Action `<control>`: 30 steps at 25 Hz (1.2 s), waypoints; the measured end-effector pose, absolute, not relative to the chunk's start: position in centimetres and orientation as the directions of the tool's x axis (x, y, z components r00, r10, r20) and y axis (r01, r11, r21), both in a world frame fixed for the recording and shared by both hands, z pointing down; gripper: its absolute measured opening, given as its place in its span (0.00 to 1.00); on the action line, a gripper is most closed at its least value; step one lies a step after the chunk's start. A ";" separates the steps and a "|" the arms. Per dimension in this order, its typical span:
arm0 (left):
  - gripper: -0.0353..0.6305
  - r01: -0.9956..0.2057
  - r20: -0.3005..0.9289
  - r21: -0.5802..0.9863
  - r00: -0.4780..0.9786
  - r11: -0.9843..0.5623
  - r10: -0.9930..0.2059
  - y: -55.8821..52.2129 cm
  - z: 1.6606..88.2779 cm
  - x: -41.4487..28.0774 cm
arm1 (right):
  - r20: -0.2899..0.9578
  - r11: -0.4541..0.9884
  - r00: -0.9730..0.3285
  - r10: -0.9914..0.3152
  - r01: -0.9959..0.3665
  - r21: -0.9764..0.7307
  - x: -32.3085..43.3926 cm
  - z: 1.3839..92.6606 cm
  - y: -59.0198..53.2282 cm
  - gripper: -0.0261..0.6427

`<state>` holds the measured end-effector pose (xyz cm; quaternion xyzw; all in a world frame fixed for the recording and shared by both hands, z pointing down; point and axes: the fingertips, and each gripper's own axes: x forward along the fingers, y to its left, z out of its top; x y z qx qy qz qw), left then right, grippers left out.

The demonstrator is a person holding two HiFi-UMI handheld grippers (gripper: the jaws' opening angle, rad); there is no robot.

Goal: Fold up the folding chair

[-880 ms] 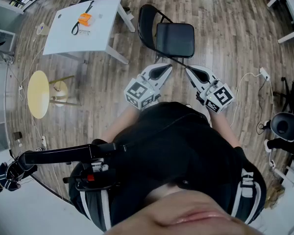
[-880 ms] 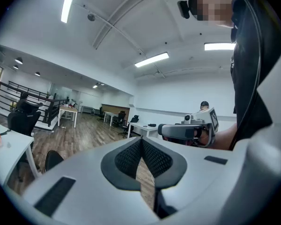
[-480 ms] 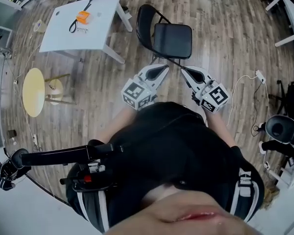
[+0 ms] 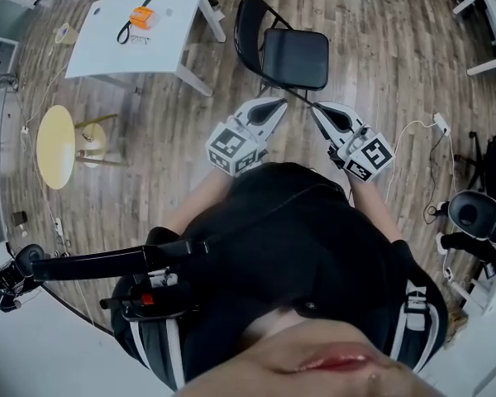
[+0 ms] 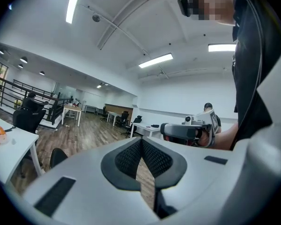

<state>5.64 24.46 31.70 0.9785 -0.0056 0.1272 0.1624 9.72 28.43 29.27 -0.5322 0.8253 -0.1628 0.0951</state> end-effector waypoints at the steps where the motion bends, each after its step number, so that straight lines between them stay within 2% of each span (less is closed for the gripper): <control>1: 0.06 -0.056 0.249 0.322 0.968 -0.945 0.028 24.2 31.7 5.5 | 0.020 0.387 -0.424 -0.906 -0.844 -0.371 9.5 29.4 28.2 0.05; 5: 0.06 -0.061 0.259 0.352 0.965 -0.934 0.035 22.9 32.1 4.8 | 0.058 0.394 -0.443 -0.895 -0.843 -0.366 7.9 30.0 26.7 0.05; 25: 0.06 0.019 0.261 0.369 0.958 -0.929 0.123 15.0 34.4 -0.9 | 0.148 0.273 -0.353 -0.924 -0.878 -0.393 2.4 33.6 17.9 0.05; 30: 0.06 0.042 0.255 0.381 0.956 -0.923 0.148 14.2 35.0 -0.5 | 0.165 0.246 -0.331 -0.929 -0.886 -0.394 2.5 33.7 17.1 0.05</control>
